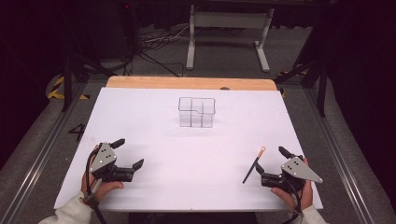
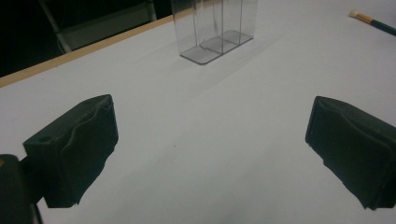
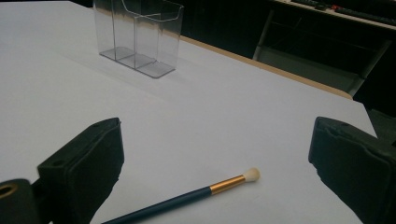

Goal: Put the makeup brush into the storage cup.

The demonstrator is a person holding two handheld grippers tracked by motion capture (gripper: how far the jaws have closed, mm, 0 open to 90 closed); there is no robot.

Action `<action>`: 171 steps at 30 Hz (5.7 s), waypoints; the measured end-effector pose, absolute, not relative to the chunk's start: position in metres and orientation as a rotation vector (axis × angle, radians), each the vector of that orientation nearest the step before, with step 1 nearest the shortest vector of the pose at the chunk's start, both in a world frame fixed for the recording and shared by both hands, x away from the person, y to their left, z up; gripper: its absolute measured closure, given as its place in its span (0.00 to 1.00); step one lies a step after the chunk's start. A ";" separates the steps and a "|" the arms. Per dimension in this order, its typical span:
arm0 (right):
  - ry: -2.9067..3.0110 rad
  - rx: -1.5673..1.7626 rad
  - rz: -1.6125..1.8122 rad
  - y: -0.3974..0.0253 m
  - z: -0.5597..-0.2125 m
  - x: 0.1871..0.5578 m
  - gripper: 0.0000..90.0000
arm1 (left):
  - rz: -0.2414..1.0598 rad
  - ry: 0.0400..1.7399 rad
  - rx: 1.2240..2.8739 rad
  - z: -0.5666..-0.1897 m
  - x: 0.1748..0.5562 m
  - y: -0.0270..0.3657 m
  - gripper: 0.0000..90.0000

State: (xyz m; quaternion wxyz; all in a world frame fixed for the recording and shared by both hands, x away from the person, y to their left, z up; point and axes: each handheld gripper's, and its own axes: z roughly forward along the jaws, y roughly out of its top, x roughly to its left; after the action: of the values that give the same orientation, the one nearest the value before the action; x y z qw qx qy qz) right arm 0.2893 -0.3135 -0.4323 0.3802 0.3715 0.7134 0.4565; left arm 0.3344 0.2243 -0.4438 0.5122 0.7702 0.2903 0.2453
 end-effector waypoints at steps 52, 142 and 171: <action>2.426 1.783 0.213 -0.287 -0.416 0.403 0.81 | 0.418 0.637 1.918 -0.449 0.334 0.220 0.05; 1.836 0.731 1.666 -0.198 -0.340 0.426 0.94 | 0.527 0.696 1.805 -0.446 0.327 0.240 0.03; 1.750 0.773 1.739 -0.160 -0.340 0.472 0.94 | 0.603 0.706 1.779 -0.445 0.326 0.247 0.02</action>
State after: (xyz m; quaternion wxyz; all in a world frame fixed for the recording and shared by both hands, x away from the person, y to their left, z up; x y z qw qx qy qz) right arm 0.4721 -0.1605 -0.3397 0.2743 0.2874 0.6509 0.6469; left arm 0.3261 0.2470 -0.4446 0.5374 0.7476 0.2965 0.2535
